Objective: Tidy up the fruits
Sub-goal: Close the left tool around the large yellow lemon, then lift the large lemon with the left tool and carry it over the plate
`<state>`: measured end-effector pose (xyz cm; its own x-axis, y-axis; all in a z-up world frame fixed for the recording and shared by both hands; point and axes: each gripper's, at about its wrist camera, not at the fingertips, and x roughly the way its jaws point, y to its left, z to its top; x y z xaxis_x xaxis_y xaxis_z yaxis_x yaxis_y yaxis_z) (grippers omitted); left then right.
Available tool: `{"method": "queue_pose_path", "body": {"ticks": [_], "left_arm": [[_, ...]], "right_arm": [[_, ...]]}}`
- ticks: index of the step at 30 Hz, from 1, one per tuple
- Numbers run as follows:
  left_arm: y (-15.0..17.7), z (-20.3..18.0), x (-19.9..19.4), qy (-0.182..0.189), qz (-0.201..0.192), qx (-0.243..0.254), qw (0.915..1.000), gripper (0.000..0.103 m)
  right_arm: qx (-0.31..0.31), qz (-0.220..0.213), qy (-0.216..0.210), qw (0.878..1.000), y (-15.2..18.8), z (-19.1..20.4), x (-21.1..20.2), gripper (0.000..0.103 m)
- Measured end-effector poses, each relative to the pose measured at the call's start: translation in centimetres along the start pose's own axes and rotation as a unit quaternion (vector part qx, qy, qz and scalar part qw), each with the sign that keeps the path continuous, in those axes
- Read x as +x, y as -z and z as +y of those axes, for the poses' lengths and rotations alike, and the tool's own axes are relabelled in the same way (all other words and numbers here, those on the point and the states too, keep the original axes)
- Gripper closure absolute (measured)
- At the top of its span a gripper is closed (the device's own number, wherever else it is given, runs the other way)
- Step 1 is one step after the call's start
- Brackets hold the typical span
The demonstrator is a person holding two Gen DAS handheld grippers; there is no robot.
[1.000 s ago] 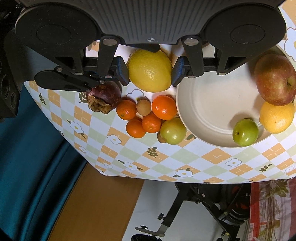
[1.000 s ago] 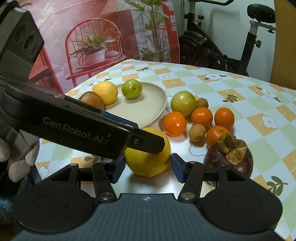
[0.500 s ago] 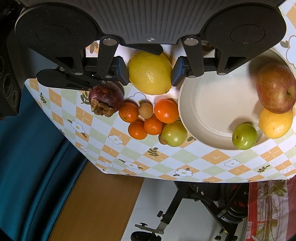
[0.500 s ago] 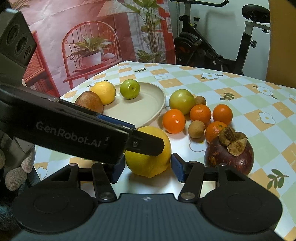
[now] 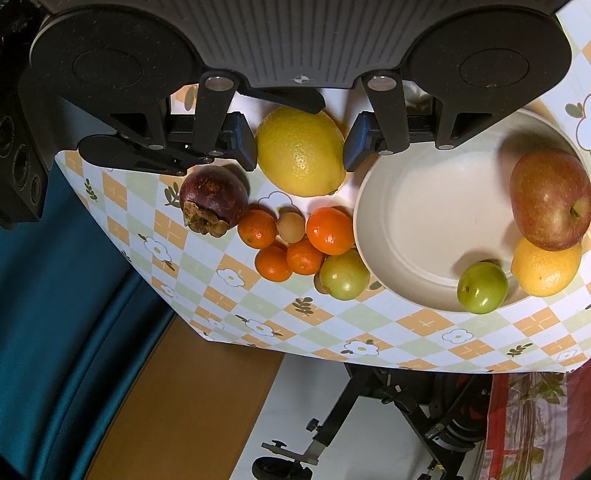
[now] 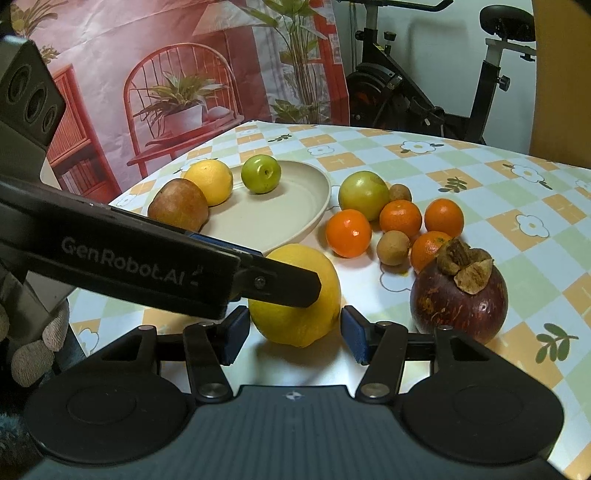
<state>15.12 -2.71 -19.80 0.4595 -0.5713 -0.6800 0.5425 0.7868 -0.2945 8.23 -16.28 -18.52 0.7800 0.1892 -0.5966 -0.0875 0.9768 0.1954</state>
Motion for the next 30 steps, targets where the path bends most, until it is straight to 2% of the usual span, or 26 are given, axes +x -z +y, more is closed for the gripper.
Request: {"method": "queue_pose_path", "body": {"ticks": [8,12,17,24,30], "left_arm": [[0.1,0.4,0.0,0.006,-0.003,-0.010,0.9999,0.049],[0.2,0.3,0.1,0.005,-0.004,-0.008,0.9999,0.049],[0.1,0.1,0.0,0.010,-0.002,-0.005,0.9999,0.049],[-1.0,-0.6,-1.5,0.016,-0.041,0.015,0.9989,0.049],[-2.7,1.0,-2.2,-0.004,-0.056,0.001,0.9984,0.049]], "right_arm": [[0.003,-0.003,-0.004,1.000,0.2,-0.2,-0.1,0.046],[0.001,-0.005,0.002,1.000,0.0,-0.1,0.2,0.042],[0.000,-0.005,-0.002,1.000,-0.3,0.0,0.6,0.045],[0.012,-0.024,0.004,1.000,-1.2,-0.4,-0.8,0.045],[-0.004,-0.030,-0.004,1.000,-3.7,0.2,0.0,0.045]]}}
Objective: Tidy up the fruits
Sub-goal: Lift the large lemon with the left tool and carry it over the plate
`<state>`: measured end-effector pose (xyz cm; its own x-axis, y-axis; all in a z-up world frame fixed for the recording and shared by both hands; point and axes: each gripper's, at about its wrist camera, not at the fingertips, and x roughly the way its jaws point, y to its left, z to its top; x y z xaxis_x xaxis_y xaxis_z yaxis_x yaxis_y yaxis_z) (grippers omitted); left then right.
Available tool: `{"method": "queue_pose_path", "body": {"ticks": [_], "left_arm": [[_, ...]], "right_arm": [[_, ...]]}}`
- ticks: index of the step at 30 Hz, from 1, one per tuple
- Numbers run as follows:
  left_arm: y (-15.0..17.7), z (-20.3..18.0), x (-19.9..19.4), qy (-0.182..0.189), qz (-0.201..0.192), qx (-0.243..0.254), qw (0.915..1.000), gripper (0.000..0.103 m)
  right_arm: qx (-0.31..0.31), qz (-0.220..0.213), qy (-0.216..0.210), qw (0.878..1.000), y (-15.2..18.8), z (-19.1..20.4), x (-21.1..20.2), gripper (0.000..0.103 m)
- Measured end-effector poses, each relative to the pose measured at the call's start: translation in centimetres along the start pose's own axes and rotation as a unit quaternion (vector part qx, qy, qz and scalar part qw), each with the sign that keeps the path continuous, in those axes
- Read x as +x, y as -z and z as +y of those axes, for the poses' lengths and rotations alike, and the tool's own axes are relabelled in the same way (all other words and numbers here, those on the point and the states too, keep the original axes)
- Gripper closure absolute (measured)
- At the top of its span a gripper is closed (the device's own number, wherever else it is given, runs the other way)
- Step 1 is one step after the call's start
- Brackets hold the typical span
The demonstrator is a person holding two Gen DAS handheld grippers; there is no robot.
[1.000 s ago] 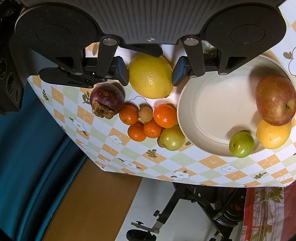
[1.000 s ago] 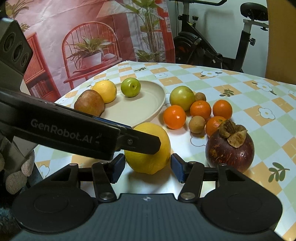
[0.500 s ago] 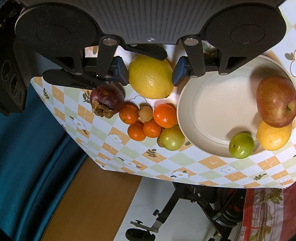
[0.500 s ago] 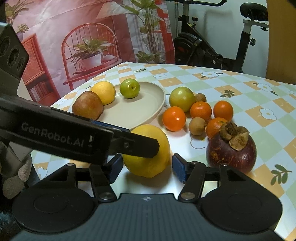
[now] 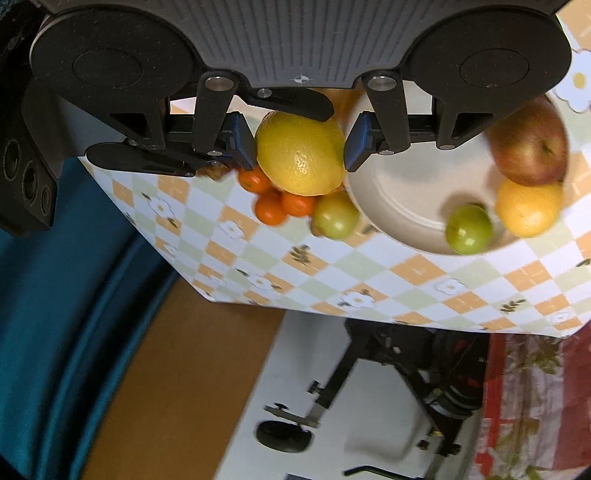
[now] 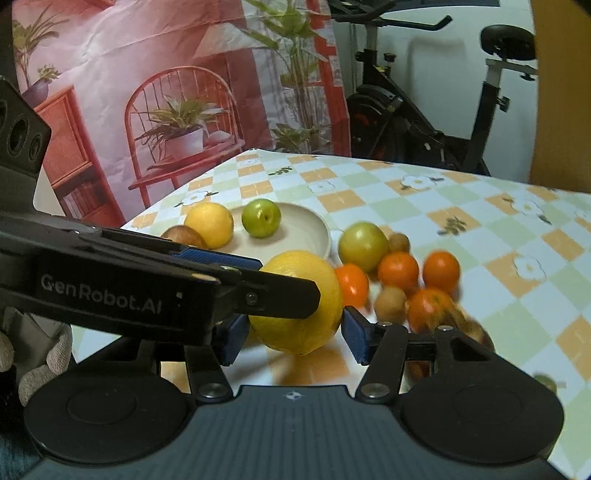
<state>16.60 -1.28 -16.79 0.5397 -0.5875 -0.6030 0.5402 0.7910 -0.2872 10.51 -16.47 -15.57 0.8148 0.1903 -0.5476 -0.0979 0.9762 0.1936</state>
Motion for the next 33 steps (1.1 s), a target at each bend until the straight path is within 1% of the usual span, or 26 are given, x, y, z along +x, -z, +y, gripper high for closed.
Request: {"method": "queue_pose_path", "body": {"ticks": [3,8,14,17,21,27,33], "left_arm": [[-1.0,1.4,0.0,-0.018,-0.001,-0.012,0.9998,0.048],[-2.7,4.3,1.2,-0.037,0.013,-0.034,0.9987,0.048],[-4.3,6.5,3.3,-0.045,0.024,-0.061,0.9969,0.049],[-4.6,7.1,4.0,-0.047,0.024,-0.065,0.9965,0.049],[-4.8,7.8,4.6,-0.041,0.028,-0.077,0.9958,0.049],[-4.6,8.1,4.9,-0.045,0.028,-0.082,0.9952,0.049],[-4.8,8.0,5.3,-0.049,0.035,-0.076,0.9953,0.048]], "right_arm": [[-0.008,0.003,-0.014,1.000,-1.4,0.4,1.5,0.045],[-0.033,0.017,-0.027,0.999,-3.3,1.2,5.1,0.045],[-0.051,0.036,-0.021,0.998,-4.8,1.0,8.7,0.045],[-0.062,0.043,-0.014,0.997,-5.3,0.8,9.9,0.045],[-0.068,0.049,-0.010,0.996,-5.9,0.3,10.9,0.045],[-0.073,0.048,-0.005,0.996,-6.3,0.0,11.6,0.046],[-0.080,0.048,0.000,0.996,-6.6,0.2,11.8,0.045]]}}
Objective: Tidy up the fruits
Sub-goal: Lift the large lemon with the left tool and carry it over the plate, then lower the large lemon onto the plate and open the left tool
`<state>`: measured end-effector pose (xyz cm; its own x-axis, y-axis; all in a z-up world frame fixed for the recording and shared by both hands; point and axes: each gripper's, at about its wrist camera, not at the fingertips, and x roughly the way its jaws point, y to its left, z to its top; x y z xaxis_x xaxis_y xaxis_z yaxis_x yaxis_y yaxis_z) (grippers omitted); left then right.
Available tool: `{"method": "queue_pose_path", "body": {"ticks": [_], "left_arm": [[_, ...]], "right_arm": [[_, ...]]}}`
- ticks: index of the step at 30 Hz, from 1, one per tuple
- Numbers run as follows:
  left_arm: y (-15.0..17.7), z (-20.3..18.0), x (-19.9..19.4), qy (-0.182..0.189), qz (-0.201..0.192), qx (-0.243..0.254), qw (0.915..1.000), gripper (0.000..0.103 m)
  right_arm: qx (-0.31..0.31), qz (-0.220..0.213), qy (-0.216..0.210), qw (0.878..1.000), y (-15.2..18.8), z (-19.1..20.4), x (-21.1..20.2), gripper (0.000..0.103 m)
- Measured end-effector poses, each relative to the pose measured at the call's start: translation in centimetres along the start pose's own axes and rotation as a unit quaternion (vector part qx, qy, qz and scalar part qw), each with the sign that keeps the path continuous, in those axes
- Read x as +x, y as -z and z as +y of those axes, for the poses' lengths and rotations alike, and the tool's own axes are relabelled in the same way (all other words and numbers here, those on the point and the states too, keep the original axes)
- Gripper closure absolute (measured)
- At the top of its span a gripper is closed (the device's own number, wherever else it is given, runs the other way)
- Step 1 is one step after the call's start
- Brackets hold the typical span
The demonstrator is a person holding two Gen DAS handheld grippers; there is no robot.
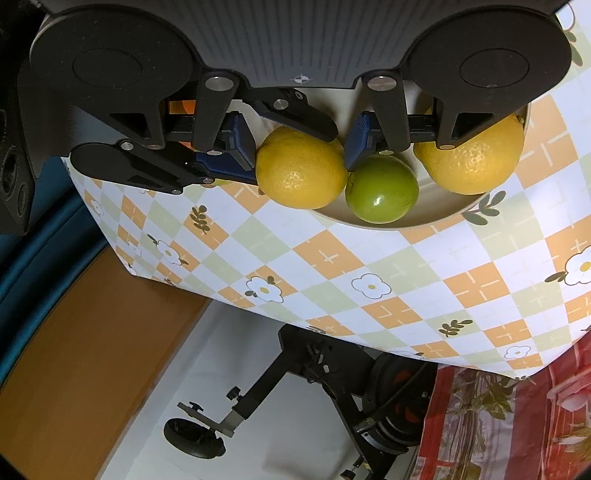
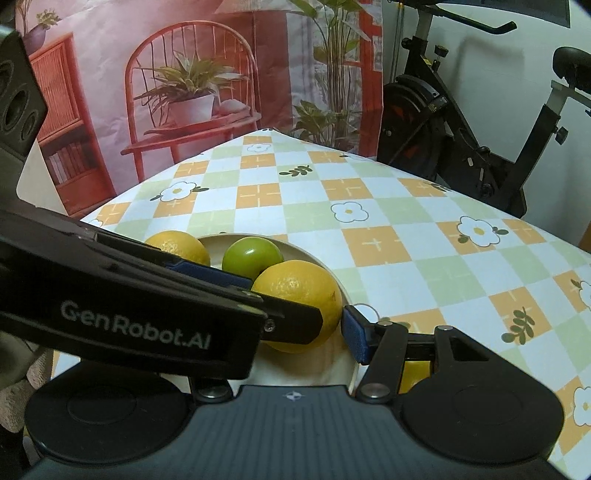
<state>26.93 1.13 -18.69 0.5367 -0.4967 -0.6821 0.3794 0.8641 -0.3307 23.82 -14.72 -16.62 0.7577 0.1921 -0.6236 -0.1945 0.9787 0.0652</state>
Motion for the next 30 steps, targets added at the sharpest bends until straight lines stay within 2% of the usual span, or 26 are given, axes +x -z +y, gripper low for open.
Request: {"method": "queue_pose_path", "body": {"ticks": [10,17,30], "left_arm": [[-0.1,-0.9,0.0,-0.017,-0.001,0.006,0.9998,0.048],[0.0,-1.9,-1.2,-0.017,-0.016,0.006,0.9997,0.049],[0.3,-5.9,-3.5,-0.014,-0.043,0.037,0.9983,0.047]], "right_arm": [[-0.005,0.001,0.010,1.000,0.1,0.0,-1.6,0.045],[0.002,0.000,0.020,1.000,1.0,-0.6,-3.7,0.045],[0.027,-0.033,0.035,0.998,3.2,-2.8,-8.9,0.045]]}}
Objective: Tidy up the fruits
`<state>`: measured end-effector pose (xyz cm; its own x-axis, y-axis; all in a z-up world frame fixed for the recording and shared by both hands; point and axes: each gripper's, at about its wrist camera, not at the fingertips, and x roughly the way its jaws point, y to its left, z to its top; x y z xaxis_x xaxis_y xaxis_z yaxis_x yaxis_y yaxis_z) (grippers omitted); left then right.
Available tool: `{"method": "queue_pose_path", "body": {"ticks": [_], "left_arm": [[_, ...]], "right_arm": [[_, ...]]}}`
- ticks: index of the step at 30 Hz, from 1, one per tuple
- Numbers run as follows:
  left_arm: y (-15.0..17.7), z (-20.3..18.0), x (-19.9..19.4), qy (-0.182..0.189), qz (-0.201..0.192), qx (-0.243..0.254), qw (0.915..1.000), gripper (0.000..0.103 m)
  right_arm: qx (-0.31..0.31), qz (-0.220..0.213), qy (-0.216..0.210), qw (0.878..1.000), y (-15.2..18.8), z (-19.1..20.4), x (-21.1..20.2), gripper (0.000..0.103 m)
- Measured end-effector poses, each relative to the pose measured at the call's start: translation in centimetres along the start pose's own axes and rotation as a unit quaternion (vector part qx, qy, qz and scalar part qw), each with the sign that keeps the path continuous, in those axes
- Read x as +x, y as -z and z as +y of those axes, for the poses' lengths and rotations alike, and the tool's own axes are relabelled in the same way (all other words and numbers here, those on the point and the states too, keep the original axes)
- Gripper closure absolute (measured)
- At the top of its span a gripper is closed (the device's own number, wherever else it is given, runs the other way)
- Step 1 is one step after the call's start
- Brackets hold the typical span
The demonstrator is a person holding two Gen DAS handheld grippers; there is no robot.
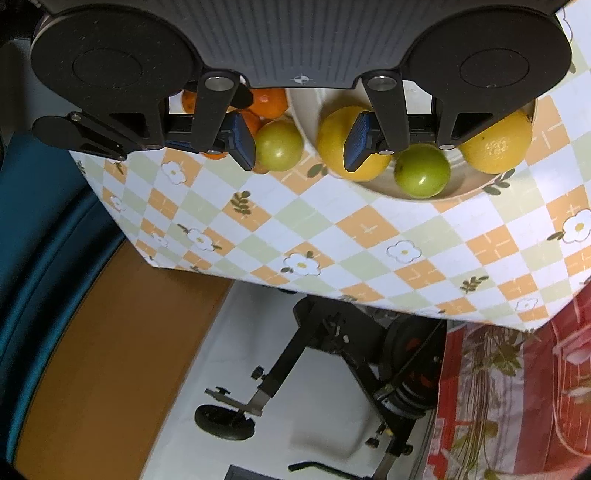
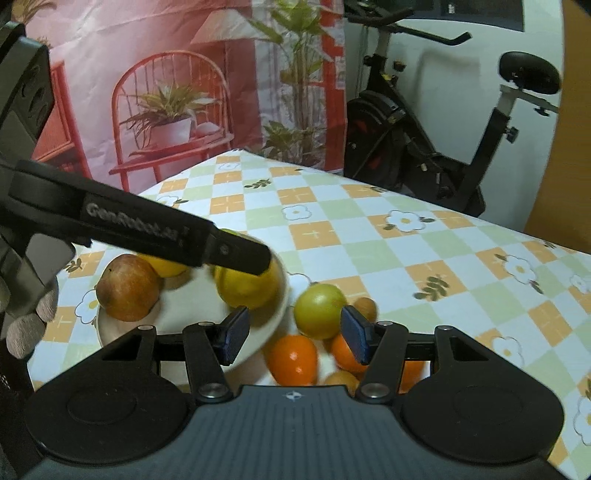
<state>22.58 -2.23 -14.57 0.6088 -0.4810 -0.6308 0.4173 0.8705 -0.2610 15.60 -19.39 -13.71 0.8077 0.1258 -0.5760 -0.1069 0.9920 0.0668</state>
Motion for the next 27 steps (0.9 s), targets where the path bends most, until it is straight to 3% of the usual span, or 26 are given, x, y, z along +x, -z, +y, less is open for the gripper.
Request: {"method": "queue_pose_path", "body": {"ticks": [5,9,27], "left_arm": [[0.3,-1.7,-0.6,0.002,-0.010,0.014,0.9999,0.046],[0.6,-2.9,-1.0,0.002,-0.019,0.022,0.9996,0.037],[1.9,-5.8,-2.2,0.007,-0.031,0.054,0.9980,0.036]], "right_arm": [[0.011,-0.011,0.013,1.000,0.6,-1.3,-1.8,0.045],[0.013,-0.021,0.025,0.999,1.2,-2.3,-3.2,0.045],[0.027,-0.065,0.067,0.995,4.8,-5.4,-8.4,0.045]]}}
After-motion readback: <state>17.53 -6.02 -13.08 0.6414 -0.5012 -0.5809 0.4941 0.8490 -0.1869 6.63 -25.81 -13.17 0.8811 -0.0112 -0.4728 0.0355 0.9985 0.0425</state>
